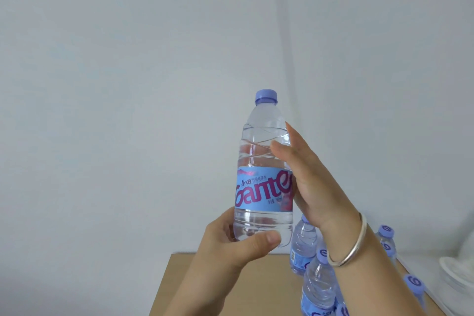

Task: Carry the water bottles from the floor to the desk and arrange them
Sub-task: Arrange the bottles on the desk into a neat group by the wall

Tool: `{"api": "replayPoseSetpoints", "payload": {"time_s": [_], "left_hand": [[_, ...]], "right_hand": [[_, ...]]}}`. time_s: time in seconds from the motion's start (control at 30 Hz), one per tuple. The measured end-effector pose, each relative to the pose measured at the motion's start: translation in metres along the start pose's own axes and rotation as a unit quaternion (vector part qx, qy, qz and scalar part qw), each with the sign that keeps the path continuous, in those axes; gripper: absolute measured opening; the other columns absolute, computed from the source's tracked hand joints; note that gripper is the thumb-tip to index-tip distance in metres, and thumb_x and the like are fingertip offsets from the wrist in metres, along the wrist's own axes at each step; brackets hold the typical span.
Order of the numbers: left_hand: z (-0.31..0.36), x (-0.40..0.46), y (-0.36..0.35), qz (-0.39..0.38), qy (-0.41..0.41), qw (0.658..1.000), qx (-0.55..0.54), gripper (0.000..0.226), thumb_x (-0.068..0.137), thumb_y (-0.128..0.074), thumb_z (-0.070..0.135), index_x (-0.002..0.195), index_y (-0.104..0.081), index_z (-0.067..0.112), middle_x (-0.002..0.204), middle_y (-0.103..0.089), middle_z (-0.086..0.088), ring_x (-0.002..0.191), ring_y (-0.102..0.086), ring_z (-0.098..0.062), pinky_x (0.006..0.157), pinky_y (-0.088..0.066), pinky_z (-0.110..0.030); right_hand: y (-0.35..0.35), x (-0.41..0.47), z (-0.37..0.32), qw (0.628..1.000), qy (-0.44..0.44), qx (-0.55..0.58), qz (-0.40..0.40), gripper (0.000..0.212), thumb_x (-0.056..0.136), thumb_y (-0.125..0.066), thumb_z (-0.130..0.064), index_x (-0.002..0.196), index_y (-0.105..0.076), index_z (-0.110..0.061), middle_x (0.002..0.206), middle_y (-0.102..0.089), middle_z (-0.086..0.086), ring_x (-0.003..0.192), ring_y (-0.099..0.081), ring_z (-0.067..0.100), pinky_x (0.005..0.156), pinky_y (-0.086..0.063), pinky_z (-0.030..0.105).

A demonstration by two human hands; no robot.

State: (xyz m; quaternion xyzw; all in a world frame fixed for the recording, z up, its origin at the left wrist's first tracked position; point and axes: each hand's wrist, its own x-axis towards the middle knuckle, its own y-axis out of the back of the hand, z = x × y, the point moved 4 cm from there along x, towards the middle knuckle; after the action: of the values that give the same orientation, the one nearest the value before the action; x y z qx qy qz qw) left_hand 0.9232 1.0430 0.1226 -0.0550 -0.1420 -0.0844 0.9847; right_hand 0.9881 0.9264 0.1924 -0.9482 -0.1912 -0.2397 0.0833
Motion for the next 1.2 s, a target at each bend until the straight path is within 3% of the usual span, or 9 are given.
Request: {"api": "replayPoseSetpoints", "payload": {"time_s": [0.17,0.27,0.43,0.53,0.63,0.77,0.93,1.07,1.2], "left_hand": [[-0.007,0.018,0.009,0.031,-0.002,0.999,0.044,0.054,0.050,-0.080,0.032,0.100,-0.069,0.014,0.098,-0.074,-0.008,0.096,-0.068,-0.027,0.085,-0.056,-0.031],[-0.014,0.029,0.020,0.045,0.020,0.995,0.081,0.050,0.051,-0.081,0.035,0.098,-0.070,0.018,0.098,-0.074,-0.005,0.097,-0.068,-0.024,0.085,-0.056,-0.032],[-0.045,0.035,0.055,0.069,0.077,0.984,0.142,0.054,0.047,-0.084,0.033,0.098,-0.069,0.022,0.096,-0.074,-0.001,0.093,-0.069,-0.019,0.081,-0.056,-0.029],[-0.073,0.033,0.079,0.081,0.111,0.974,0.178,0.055,0.047,-0.085,0.034,0.098,-0.067,0.024,0.096,-0.073,0.001,0.091,-0.069,-0.016,0.082,-0.056,-0.028],[-0.103,0.028,0.103,0.097,0.150,0.960,0.215,0.059,0.046,-0.084,0.034,0.101,-0.063,0.029,0.094,-0.072,0.008,0.086,-0.068,-0.007,0.075,-0.051,-0.015],[-0.152,0.024,0.144,0.123,0.192,0.946,0.230,0.088,0.045,-0.088,0.028,0.121,-0.043,0.031,0.106,-0.065,0.006,0.095,-0.064,-0.006,0.071,-0.050,-0.013],[-0.211,0.030,0.190,0.111,0.232,0.936,0.240,0.071,0.055,-0.087,0.012,0.111,-0.045,0.024,0.105,-0.064,0.007,0.096,-0.062,-0.010,0.067,-0.047,-0.008],[-0.250,0.042,0.225,0.136,0.256,0.927,0.239,0.066,0.057,-0.083,0.010,0.109,-0.046,0.028,0.094,-0.064,0.015,0.079,-0.060,0.012,0.065,-0.045,-0.006],[-0.282,0.062,0.246,0.137,0.278,0.919,0.242,0.066,0.058,-0.082,0.013,0.110,-0.045,0.028,0.087,-0.065,0.016,0.073,-0.061,0.013,0.061,-0.045,-0.006]], "right_hand": [[0.016,0.015,0.003,0.999,-0.019,-0.033,-0.007,0.030,0.079,-0.068,-0.031,0.104,-0.057,-0.044,0.078,-0.068,-0.027,0.076,-0.066,-0.004,0.057,-0.049,0.013],[0.016,0.030,0.010,0.996,-0.043,-0.075,-0.021,0.018,0.082,-0.062,-0.031,0.091,-0.055,-0.044,0.071,-0.066,-0.032,0.071,-0.065,-0.007,0.059,-0.051,0.010],[0.012,0.043,0.048,0.991,-0.098,-0.089,-0.004,0.050,0.069,-0.079,-0.027,0.104,-0.045,-0.036,0.090,-0.067,-0.006,0.084,-0.066,0.008,0.075,-0.054,0.029],[0.003,0.047,0.086,0.987,-0.129,-0.091,-0.016,0.053,0.052,-0.088,-0.028,0.093,-0.054,-0.029,0.091,-0.071,0.001,0.080,-0.068,0.013,0.070,-0.053,0.029],[-0.011,0.049,0.133,0.978,-0.177,-0.110,-0.032,0.055,0.046,-0.087,-0.033,0.092,-0.061,-0.019,0.094,-0.073,0.001,0.085,-0.070,0.015,0.073,-0.056,0.030],[-0.036,0.049,0.188,0.965,-0.224,-0.126,-0.057,0.045,0.062,-0.085,-0.013,0.100,-0.060,-0.016,0.092,-0.069,-0.006,0.081,-0.066,0.001,0.067,-0.052,0.017],[-0.058,0.056,0.260,0.944,-0.274,-0.183,-0.034,0.052,0.049,-0.085,-0.026,0.093,-0.058,-0.020,0.093,-0.068,-0.003,0.088,-0.066,0.014,0.081,-0.055,0.033],[-0.073,0.064,0.305,0.928,-0.302,-0.214,-0.044,0.052,0.052,-0.083,-0.021,0.094,-0.053,-0.028,0.095,-0.064,-0.007,0.087,-0.063,0.008,0.078,-0.052,0.025],[-0.084,0.071,0.343,0.914,-0.311,-0.252,-0.069,0.056,0.061,-0.080,-0.019,0.104,-0.046,-0.033,0.099,-0.060,-0.011,0.091,-0.060,0.007,0.075,-0.050,0.019]]}}
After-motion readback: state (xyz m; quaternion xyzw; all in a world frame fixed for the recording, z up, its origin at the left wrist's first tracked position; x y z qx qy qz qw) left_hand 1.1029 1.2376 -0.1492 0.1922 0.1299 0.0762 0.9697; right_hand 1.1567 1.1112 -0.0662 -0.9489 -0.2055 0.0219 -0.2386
